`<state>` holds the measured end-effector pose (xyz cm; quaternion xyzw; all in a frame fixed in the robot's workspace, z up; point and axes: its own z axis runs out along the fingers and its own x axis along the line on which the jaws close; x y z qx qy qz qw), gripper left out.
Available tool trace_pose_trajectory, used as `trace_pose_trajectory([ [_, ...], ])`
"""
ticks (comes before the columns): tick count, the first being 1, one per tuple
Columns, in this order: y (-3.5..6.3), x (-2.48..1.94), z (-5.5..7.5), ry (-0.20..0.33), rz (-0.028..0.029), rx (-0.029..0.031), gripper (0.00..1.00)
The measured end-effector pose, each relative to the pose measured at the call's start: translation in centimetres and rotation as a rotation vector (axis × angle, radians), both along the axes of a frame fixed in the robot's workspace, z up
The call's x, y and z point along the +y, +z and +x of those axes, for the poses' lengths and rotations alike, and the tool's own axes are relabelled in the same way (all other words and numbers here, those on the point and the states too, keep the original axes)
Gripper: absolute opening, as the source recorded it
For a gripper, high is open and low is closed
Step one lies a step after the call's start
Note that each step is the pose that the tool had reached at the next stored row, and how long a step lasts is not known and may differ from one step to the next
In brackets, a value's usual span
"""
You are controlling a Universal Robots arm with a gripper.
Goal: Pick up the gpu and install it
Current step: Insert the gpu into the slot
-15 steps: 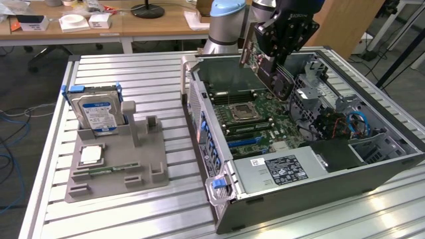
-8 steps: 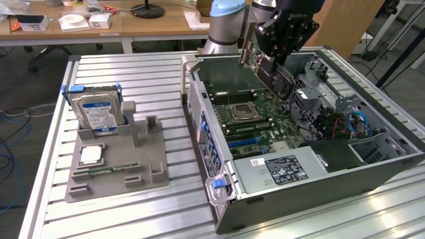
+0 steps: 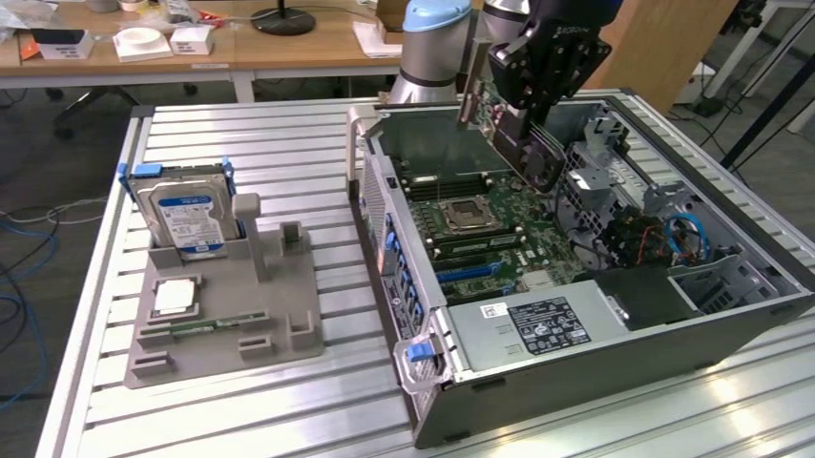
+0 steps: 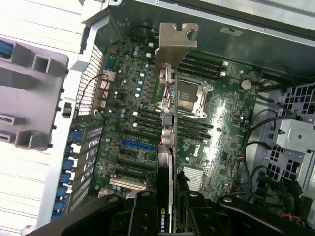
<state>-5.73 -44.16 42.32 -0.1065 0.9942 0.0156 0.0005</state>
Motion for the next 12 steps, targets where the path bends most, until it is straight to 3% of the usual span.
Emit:
trace_pose_trajectory([
  [12, 0.0, 0.0, 0.0, 0.022, 0.0001, -0.0001, 0.26],
])
